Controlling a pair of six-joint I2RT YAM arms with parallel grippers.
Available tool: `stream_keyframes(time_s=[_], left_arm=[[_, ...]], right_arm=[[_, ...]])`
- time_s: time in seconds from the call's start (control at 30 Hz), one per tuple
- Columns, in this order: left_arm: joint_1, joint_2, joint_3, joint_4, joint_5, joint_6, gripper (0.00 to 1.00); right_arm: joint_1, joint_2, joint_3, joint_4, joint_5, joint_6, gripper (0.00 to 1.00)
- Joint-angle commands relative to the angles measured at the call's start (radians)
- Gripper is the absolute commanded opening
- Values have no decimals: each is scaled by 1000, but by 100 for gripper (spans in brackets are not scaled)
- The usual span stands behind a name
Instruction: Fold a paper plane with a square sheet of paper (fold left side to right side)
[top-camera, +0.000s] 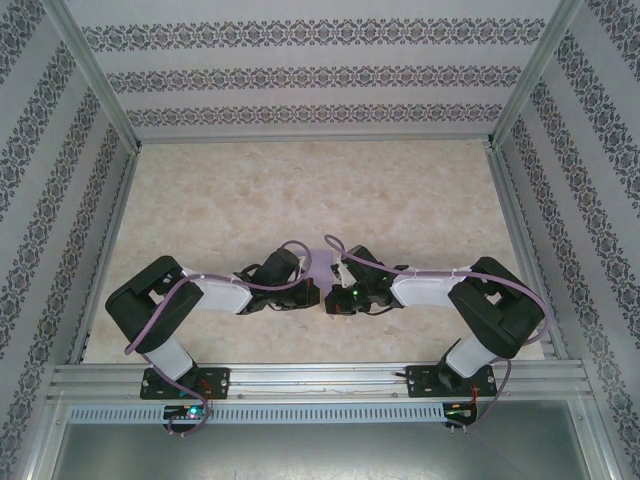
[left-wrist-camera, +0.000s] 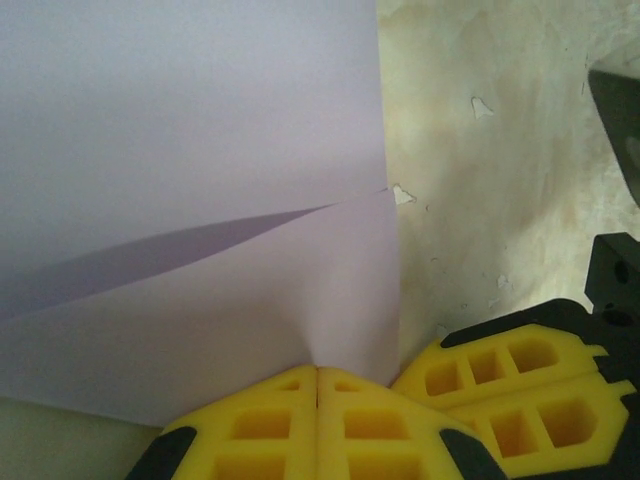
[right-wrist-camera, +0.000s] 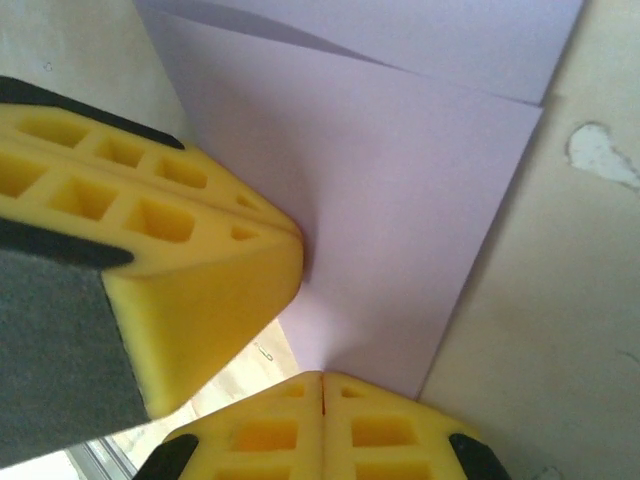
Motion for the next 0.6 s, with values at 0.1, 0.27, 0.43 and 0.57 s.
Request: stream_keyframes(time_s=[0.1, 0.27, 0.43, 0.57], left_arm=[[125, 25, -45, -50, -77, 63, 0], [208, 10, -56, -61, -58, 102, 0], [265, 1, -49, -93, -52, 145, 0], [300, -18, -48, -85, -20, 157, 0]], right_arm=[[2, 48, -42, -189, 122, -39, 0], [2, 37, -48, -187, 110, -33, 0], [3, 33, -52, -177, 95, -28, 0], [1, 37, -48, -146, 71, -18, 0]])
